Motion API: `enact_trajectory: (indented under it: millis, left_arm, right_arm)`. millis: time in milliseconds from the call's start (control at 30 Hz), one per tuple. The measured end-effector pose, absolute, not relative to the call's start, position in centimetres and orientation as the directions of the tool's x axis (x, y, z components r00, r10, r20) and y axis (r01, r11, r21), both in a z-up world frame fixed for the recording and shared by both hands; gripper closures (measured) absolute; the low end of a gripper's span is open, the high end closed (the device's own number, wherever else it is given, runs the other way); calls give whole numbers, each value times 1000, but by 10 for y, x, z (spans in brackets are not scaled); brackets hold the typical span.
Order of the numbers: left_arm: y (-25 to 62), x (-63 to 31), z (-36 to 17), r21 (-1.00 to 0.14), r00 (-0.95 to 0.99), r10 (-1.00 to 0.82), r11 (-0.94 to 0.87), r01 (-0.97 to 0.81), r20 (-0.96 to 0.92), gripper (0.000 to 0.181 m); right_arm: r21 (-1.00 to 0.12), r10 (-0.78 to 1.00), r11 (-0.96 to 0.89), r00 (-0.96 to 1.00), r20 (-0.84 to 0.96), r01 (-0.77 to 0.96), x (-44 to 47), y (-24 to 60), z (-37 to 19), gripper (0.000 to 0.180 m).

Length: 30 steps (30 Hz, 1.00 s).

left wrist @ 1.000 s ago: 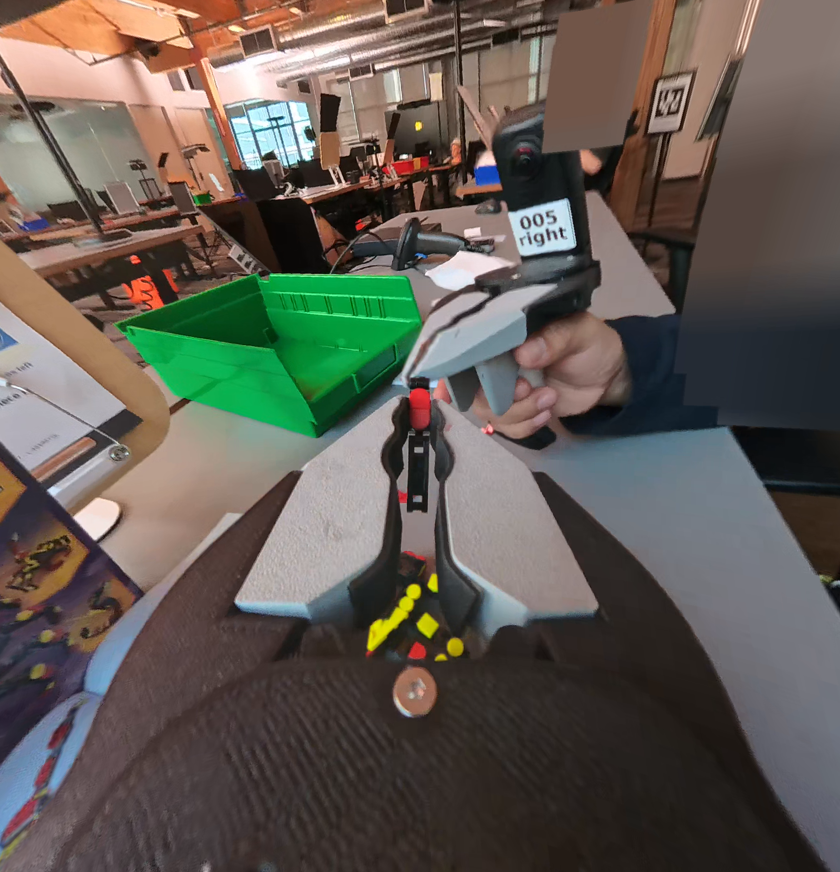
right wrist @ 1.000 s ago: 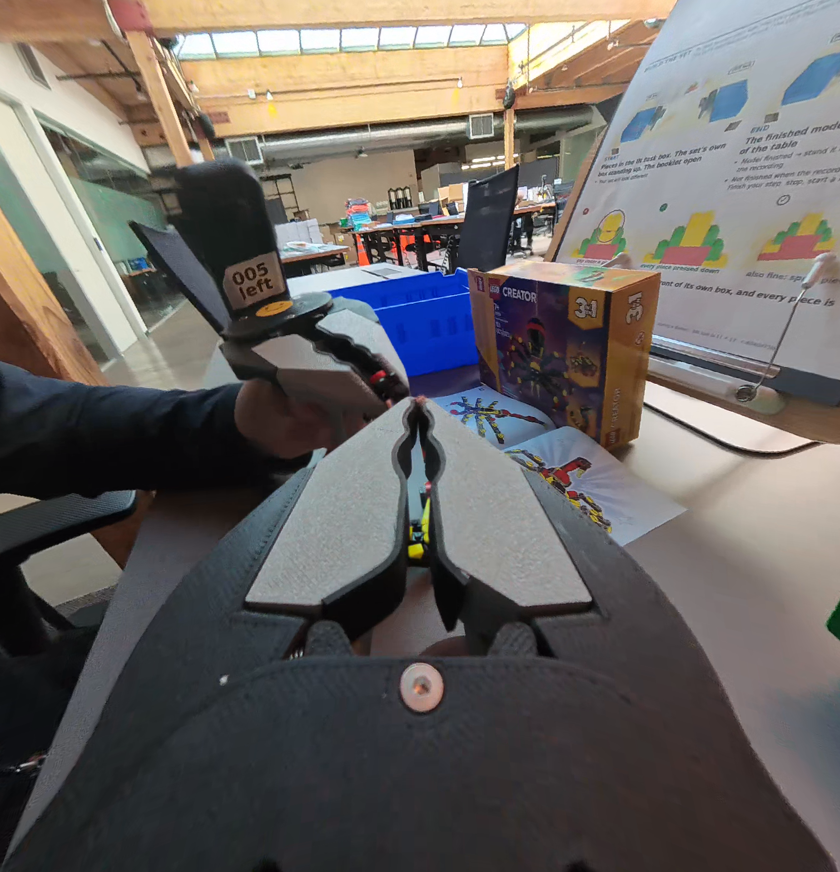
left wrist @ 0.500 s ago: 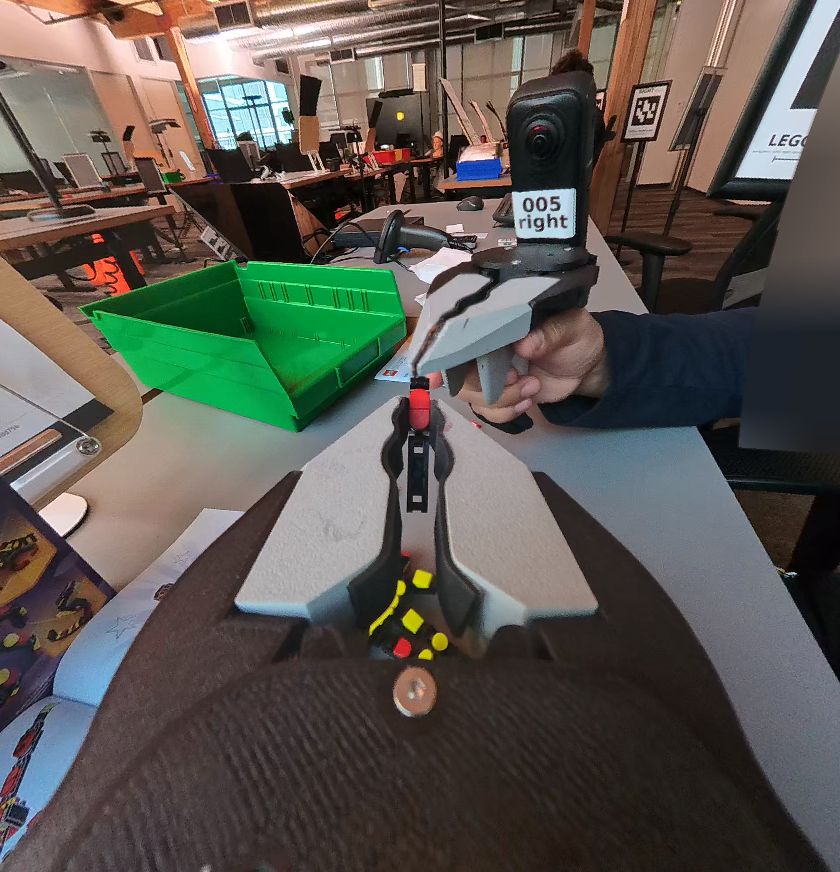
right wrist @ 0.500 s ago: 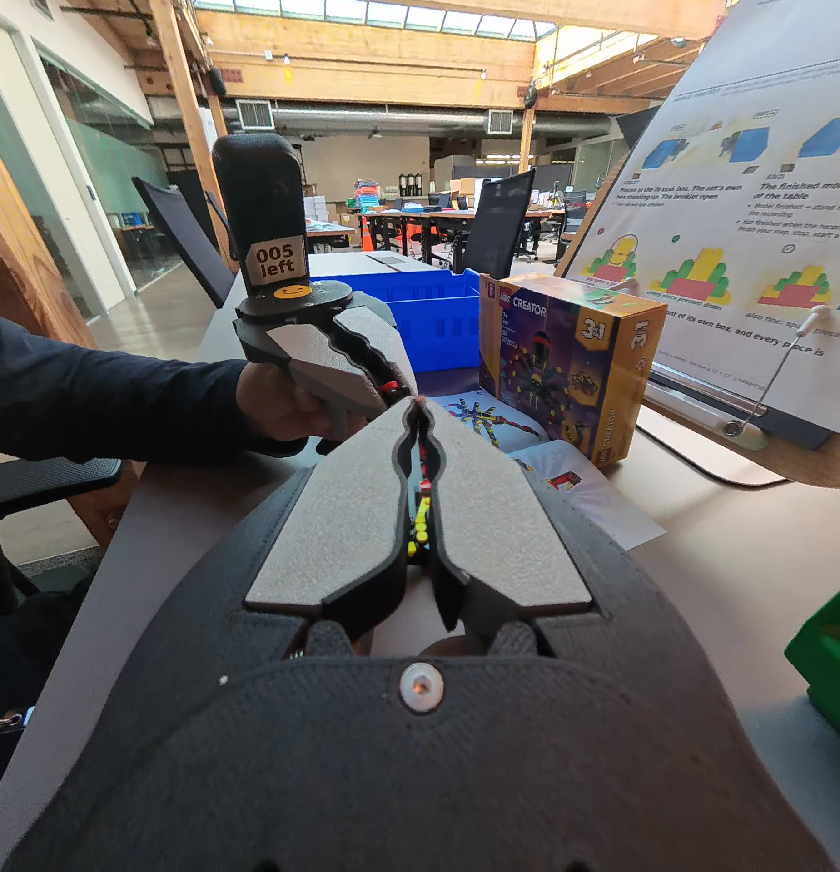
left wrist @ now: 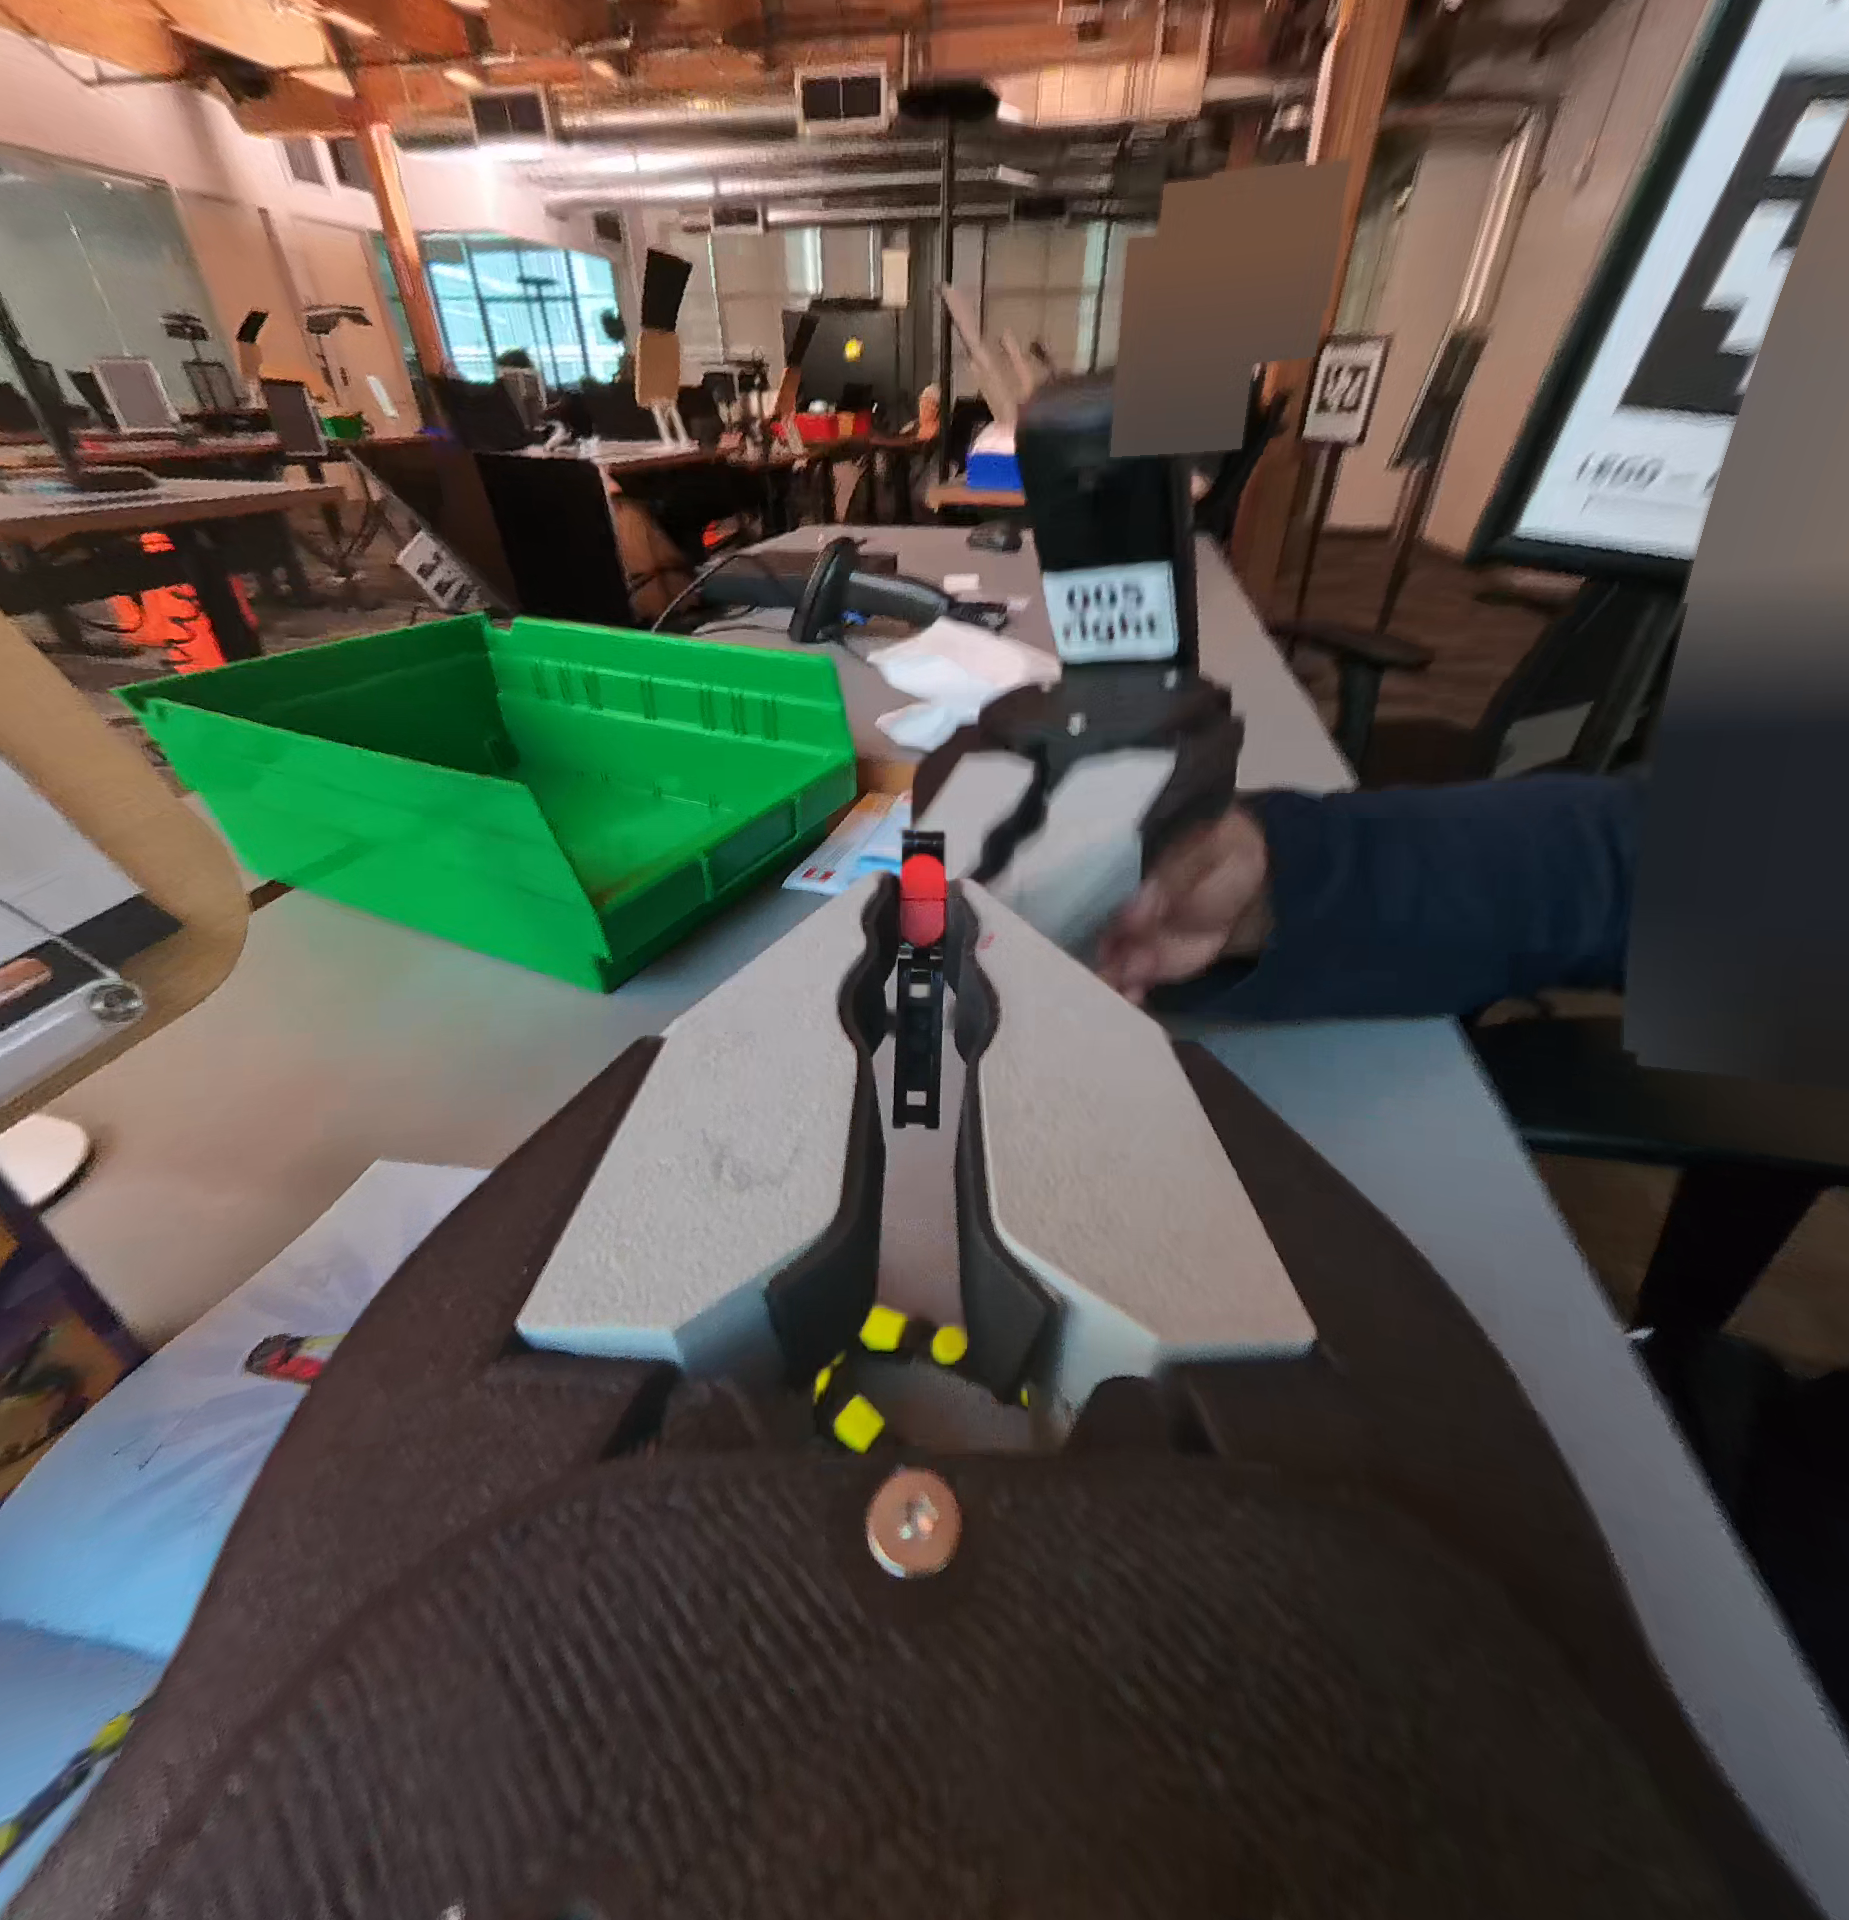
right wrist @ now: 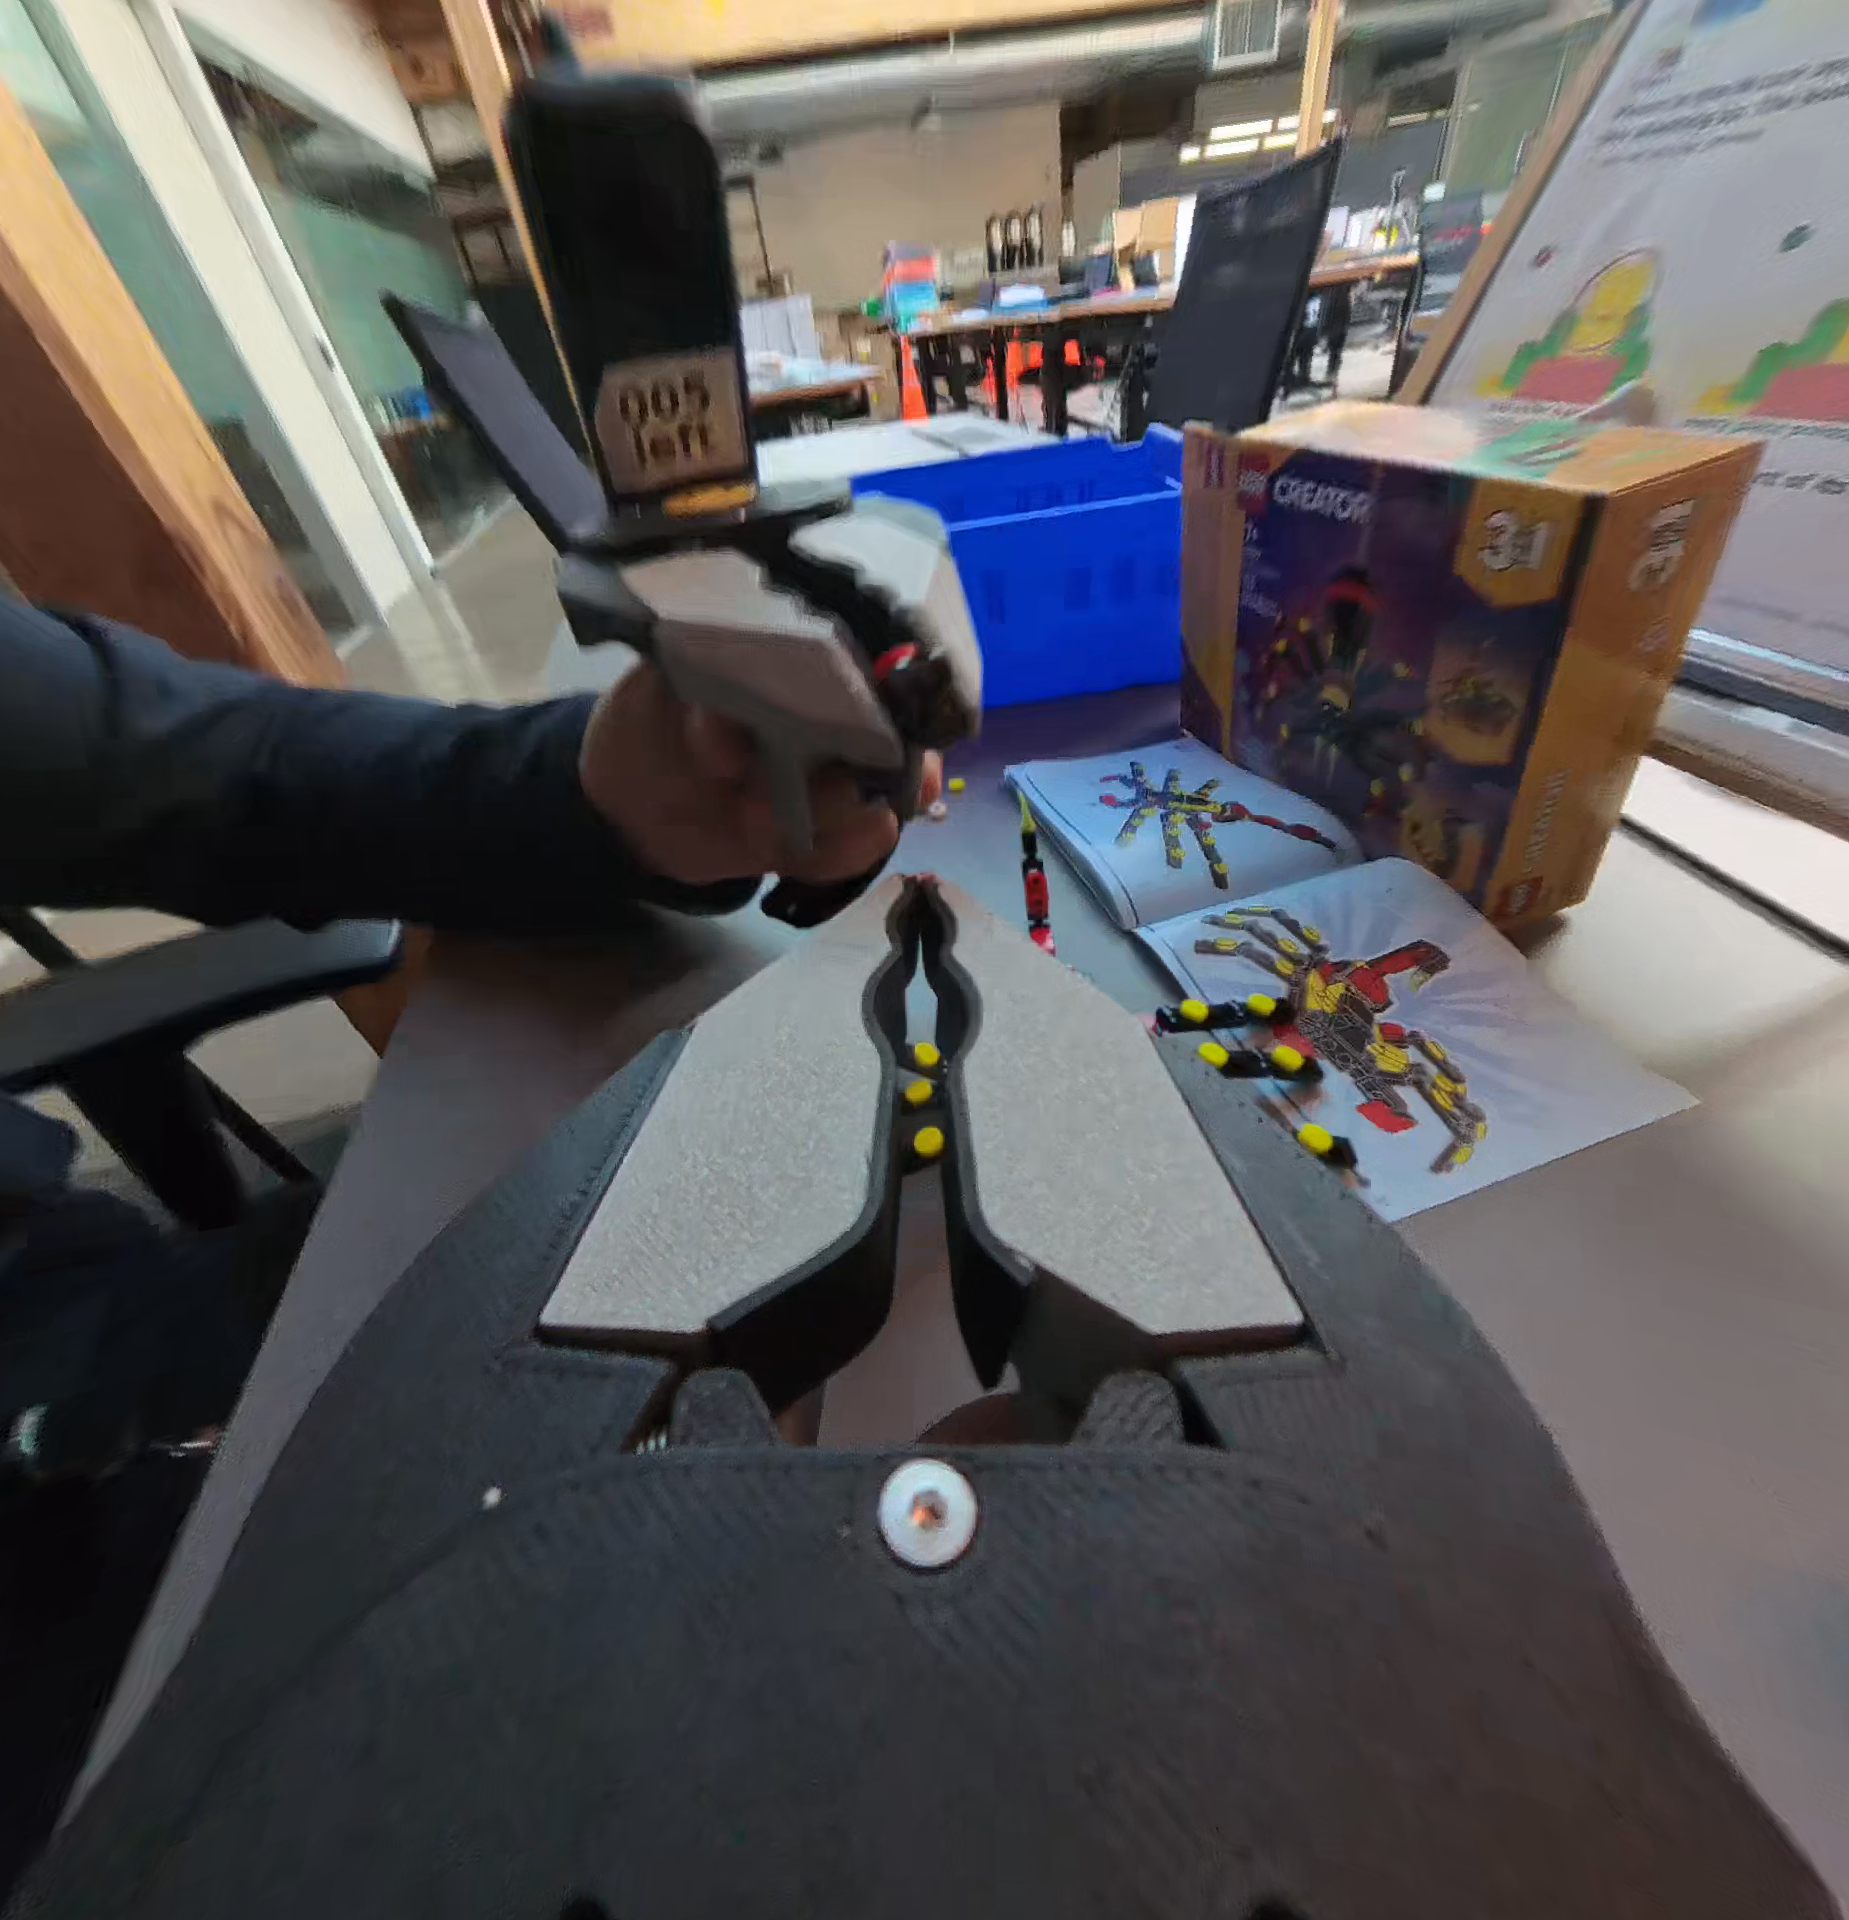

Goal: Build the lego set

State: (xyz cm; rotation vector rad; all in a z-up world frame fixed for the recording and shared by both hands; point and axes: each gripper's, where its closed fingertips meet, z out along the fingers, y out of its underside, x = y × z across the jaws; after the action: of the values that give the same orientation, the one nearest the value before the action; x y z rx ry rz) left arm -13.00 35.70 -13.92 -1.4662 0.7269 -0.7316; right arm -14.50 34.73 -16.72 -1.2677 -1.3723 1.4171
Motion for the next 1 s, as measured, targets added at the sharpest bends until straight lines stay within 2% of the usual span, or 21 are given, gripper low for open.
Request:
enact_trajectory:
  millis: [33, 100, 167, 267, 367, 433, 533, 767, 1000]
  left_arm:
    - [356, -128, -136, -1000, 588, -809, -29, 6, 27, 176]
    - [354, -123, -143, -997, 597, -801, 4, -76, -48, 176]
    - [354, -121, -147, -995, 592, -804, 2, -96, -58, 176]
    - [355, -127, -142, -999, 579, -815, -42, -15, 26, 176]
    - [354, -133, -139, -995, 547, -831, -92, 43, 100, 176]
    - [351, -131, -141, -982, 486, -853, -169, 82, 188, 176]
    - [349, -130, -144, -966, 434, -864, -230, 114, 257, 176]
    - [348, -123, -146, -976, 446, -868, -202, 85, 219, 175]
    - [348, -124, -143, -976, 443, -870, -198, 88, 217, 175]
  right_arm:
    - [-990, 974, -64, -209, -89, 127, -151, 339, -175, 180]
    - [-988, 973, 18, -232, -17, 150, -159, 324, -183, 180]
    - [-985, 966, 14, -258, -32, 173, -160, 320, -185, 180]
    - [-984, 977, -1, -210, -38, 176, -153, 340, -185, 180]
    - [-996, 985, -39, -164, -52, 80, -140, 361, -162, 180]
    - [-999, 979, -42, -198, -44, 11, -129, 360, -144, 180]
    - [-1000, 973, 29, -231, 29, -2, -119, 355, -135, 180]
    - [-996, 969, 68, -243, 53, 53, -129, 344, -149, 180]
    - [-1000, 974, 22, -224, 20, 8, -117, 356, -133, 180]
